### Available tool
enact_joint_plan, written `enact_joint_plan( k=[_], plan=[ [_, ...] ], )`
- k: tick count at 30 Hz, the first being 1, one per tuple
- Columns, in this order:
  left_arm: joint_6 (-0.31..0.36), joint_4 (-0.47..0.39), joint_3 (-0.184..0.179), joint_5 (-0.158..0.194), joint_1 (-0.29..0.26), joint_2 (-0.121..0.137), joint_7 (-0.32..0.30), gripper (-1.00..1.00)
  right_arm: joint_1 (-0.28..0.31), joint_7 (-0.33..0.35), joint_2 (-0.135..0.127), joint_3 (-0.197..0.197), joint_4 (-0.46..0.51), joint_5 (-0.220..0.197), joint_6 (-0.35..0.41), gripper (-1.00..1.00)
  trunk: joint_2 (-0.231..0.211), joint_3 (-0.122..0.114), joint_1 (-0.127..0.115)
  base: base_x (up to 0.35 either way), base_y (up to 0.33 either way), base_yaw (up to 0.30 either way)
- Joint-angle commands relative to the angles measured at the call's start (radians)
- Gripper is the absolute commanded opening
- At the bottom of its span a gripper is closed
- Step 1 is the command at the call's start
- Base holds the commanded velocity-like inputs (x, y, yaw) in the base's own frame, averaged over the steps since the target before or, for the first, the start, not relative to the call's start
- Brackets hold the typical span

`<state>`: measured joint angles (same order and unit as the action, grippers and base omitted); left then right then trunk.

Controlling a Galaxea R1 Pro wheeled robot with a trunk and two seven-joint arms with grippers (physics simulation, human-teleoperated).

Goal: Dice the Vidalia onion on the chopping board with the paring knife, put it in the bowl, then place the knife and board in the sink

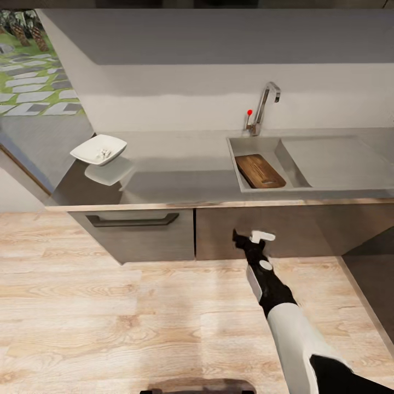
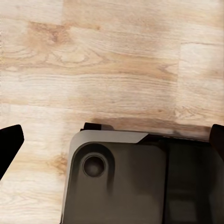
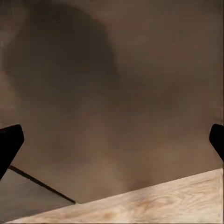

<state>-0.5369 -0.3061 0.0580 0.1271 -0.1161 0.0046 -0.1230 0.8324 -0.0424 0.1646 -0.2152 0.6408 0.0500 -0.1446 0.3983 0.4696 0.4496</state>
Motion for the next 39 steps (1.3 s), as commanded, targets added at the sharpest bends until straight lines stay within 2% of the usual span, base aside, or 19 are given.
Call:
enact_joint_plan(
  k=[1,2,3,4,5,6,7,10,12,14,18,20,21,24,27,32,39],
  plan=[
    [-0.001,0.001,0.004,0.009,0.0,0.0,-0.01,1.0,0.001,-0.001,-0.003,-0.004,-0.057,0.032,-0.049,1.0,0.002,0.001,0.0,0.0,0.0,0.0],
    [-0.001,0.001,0.005,0.009,0.0,0.0,-0.01,1.0,0.001,-0.001,-0.013,-0.004,-0.14,0.066,-0.108,1.0,0.002,0.001,0.0,0.0,0.0,0.0],
    [-0.001,0.001,0.006,0.01,0.0,0.001,-0.01,1.0,0.001,-0.001,-0.022,-0.004,-0.202,0.081,-0.146,1.0,0.002,0.001,0.0,0.0,0.0,0.0],
    [-0.001,0.001,0.007,0.01,0.0,0.004,-0.01,1.0,0.001,0.0,-0.042,-0.004,-0.309,0.095,-0.205,1.0,0.002,0.001,0.0,0.0,0.0,0.0],
    [-0.001,0.001,0.008,0.011,0.0,0.007,-0.009,1.0,0.001,0.0,-0.057,-0.004,-0.384,0.101,-0.253,1.0,0.002,0.001,0.0,0.0,0.0,0.0],
    [-0.001,0.0,0.008,0.013,0.0,0.015,-0.009,1.0,0.001,0.0,-0.077,-0.004,-0.487,0.106,-0.337,1.0,0.002,0.001,0.0,0.0,0.0,0.0],
    [-0.001,-0.002,0.009,0.014,0.0,0.022,-0.009,1.0,0.0,0.0,-0.094,-0.004,-0.537,0.108,-0.392,1.0,0.002,0.001,0.0,0.0,0.0,0.0],
    [-0.003,-0.006,0.01,0.016,0.0,0.042,-0.008,1.0,-0.054,0.0,-0.141,-0.003,-0.601,0.109,-0.496,1.0,0.002,0.001,0.0,0.0,0.0,0.0],
    [-0.004,-0.012,0.011,0.018,0.0,0.052,-0.007,1.0,-0.155,0.001,-0.176,-0.003,-0.619,0.111,-0.565,1.0,0.002,0.001,0.0,0.0,0.0,0.0],
    [-0.004,-0.013,0.011,0.018,0.0,0.054,-0.007,1.0,-0.204,0.003,-0.191,-0.003,-0.622,0.111,-0.627,1.0,0.002,0.001,0.0,0.0,0.0,0.0],
    [-0.006,-0.015,0.011,0.019,0.0,0.052,-0.007,1.0,-0.302,0.039,-0.213,-0.003,-0.625,0.11,-0.818,1.0,0.002,0.001,0.0,0.0,0.0,0.0],
    [-0.021,-0.015,0.011,0.019,0.0,0.049,-0.007,1.0,-0.331,0.06,-0.216,-0.003,-0.624,0.11,-0.856,1.0,0.002,0.001,0.0,0.0,0.0,0.0],
    [-0.058,-0.015,0.01,0.019,0.0,0.047,-0.007,1.0,-0.346,0.067,-0.217,-0.004,-0.624,0.109,-0.874,1.0,0.002,0.001,0.0,0.0,0.0,0.0],
    [-0.082,-0.014,0.009,0.019,0.0,0.046,-0.007,1.0,-0.352,0.06,-0.214,-0.005,-0.623,0.106,-0.88,1.0,0.002,0.001,0.0,0.0,0.0,0.0],
    [-0.088,-0.013,0.009,0.019,0.0,0.046,-0.007,1.0,-0.353,0.04,-0.213,-0.005,-0.623,0.105,-0.88,1.0,0.002,0.001,0.0,0.0,0.0,0.0],
    [-0.091,-0.011,0.009,0.019,0.0,0.047,-0.007,1.0,-0.354,-0.031,-0.209,-0.006,-0.623,0.104,-0.878,1.0,0.002,0.001,0.0,0.0,0.0,0.0],
    [-0.092,-0.01,0.008,0.019,0.0,0.048,-0.007,1.0,-0.354,-0.042,-0.206,-0.006,-0.624,0.103,-0.875,1.0,0.002,0.001,0.0,0.0,0.0,0.0]
  ],
)
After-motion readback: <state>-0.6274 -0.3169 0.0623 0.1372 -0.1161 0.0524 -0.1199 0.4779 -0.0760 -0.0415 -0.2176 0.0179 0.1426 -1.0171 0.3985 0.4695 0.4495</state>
